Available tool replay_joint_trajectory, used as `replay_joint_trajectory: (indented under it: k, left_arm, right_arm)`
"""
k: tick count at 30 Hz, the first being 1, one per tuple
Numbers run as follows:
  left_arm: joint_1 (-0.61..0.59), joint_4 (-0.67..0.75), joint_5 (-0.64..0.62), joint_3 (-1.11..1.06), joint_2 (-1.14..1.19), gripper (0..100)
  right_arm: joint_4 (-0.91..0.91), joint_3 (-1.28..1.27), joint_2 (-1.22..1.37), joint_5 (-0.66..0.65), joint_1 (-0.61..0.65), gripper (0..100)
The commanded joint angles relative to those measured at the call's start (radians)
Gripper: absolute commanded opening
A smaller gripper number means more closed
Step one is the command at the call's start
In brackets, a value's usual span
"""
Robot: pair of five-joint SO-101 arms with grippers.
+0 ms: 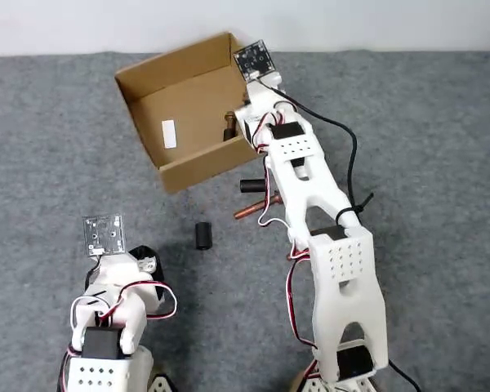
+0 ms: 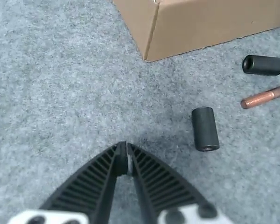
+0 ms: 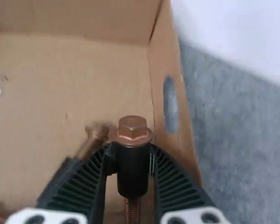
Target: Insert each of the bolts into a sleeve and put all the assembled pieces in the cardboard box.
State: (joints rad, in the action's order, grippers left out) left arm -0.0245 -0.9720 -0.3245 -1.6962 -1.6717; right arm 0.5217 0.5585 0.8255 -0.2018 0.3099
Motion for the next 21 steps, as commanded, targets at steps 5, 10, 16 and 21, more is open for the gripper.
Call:
replay_joint_trajectory:
  k: [5,10,16,21]
  left_arm:
    - [-0.003,0.014,-0.009,0.005,-0.002,0]
    - [-0.003,0.014,-0.009,0.005,-0.002,0]
    - [-0.003,0.014,-0.009,0.005,-0.002,0]
    - [-0.005,0.014,-0.009,0.005,-0.002,0]
  right_arm:
    - [0.116,0.083,-0.053,-0.008,0.008,8.0]
    - [0.159,0.083,-0.09,-0.006,0.01,16.7]
    - [0.318,0.083,-0.214,-0.005,0.012,4.3]
    - [0.504,0.083,-0.323,-0.005,0.012,1.5]
